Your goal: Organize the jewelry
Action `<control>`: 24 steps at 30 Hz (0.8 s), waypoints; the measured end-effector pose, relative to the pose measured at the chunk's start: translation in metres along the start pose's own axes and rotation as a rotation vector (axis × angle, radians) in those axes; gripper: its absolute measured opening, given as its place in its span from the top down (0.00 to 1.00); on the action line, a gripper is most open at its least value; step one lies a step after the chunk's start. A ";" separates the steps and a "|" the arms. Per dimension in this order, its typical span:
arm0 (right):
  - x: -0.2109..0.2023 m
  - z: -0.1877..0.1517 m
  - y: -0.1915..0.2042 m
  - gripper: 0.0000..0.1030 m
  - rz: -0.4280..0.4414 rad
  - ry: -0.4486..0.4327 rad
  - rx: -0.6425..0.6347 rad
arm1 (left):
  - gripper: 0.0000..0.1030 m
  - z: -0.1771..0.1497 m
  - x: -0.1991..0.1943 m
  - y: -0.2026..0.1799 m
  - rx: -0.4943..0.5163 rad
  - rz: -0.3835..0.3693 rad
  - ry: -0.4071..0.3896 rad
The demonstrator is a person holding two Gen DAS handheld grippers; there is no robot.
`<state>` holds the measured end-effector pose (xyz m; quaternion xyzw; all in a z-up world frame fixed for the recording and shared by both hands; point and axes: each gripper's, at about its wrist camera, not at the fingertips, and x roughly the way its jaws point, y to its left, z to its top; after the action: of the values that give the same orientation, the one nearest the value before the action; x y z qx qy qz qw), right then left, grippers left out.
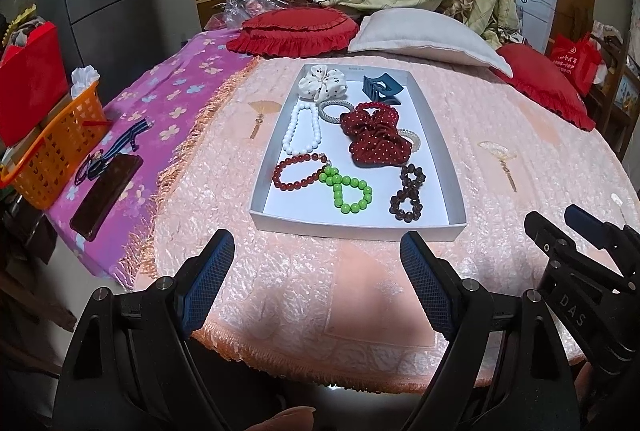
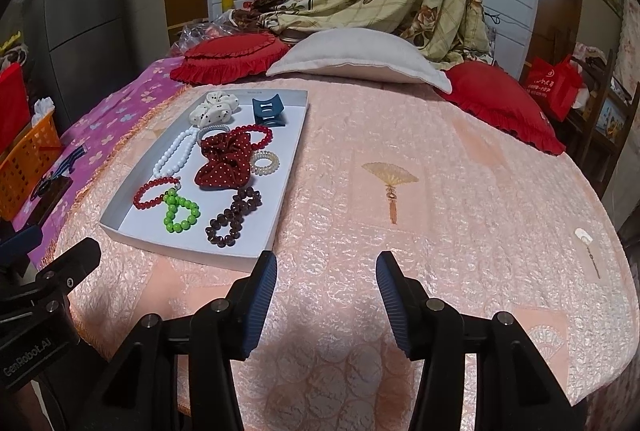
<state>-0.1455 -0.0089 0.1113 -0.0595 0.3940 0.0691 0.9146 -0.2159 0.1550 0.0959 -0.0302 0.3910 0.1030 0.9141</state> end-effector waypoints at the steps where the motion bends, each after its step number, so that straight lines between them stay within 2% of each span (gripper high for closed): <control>1: 0.000 0.000 0.000 0.52 -0.001 0.000 0.000 | 0.18 0.000 0.000 0.000 0.000 -0.001 0.001; 24: 0.013 -0.007 0.002 0.50 0.001 0.028 -0.010 | 0.18 -0.007 0.016 0.001 0.002 -0.014 0.041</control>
<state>-0.1420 -0.0074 0.0974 -0.0650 0.4066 0.0708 0.9085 -0.2103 0.1580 0.0798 -0.0340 0.4096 0.0958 0.9066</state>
